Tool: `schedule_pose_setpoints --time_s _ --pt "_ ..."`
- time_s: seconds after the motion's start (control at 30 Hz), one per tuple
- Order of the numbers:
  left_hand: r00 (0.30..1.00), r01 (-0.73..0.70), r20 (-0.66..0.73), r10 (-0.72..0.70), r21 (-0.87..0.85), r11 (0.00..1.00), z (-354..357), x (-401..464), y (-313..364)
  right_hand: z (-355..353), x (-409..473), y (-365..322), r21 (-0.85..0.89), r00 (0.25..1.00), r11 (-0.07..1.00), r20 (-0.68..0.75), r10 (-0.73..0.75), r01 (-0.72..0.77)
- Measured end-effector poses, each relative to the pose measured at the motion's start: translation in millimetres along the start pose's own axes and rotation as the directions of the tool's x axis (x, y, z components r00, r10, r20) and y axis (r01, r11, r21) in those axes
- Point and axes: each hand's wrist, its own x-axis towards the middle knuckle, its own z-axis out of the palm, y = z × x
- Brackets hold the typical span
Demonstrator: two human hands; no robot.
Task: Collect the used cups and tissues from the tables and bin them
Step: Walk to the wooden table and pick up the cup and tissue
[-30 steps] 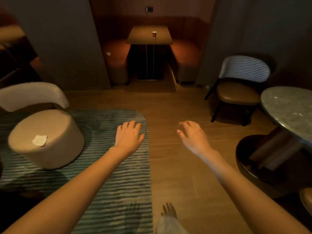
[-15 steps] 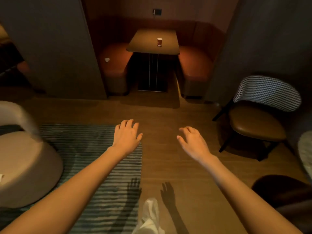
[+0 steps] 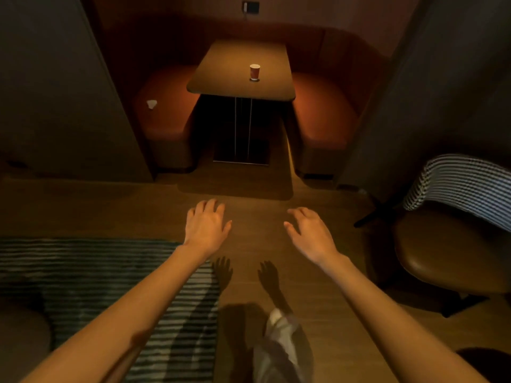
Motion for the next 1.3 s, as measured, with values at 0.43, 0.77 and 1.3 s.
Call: schedule_pose_setpoints --time_s 0.43,0.77,1.3 --pt "0.991 0.061 -0.123 -0.061 -0.001 0.998 -46 374 0 -66 397 70 0.071 0.992 0.992 -0.084 -0.095 0.101" --pt "0.994 0.1 -0.05 -0.1 0.004 0.995 -18 630 -52 -16 658 90 0.079 0.99 0.987 0.011 -0.14 0.139" --pt "0.997 0.071 -0.021 -0.072 -0.043 0.997 0 995 -98 28 1019 125 0.156 0.99 0.979 0.021 -0.137 0.133"
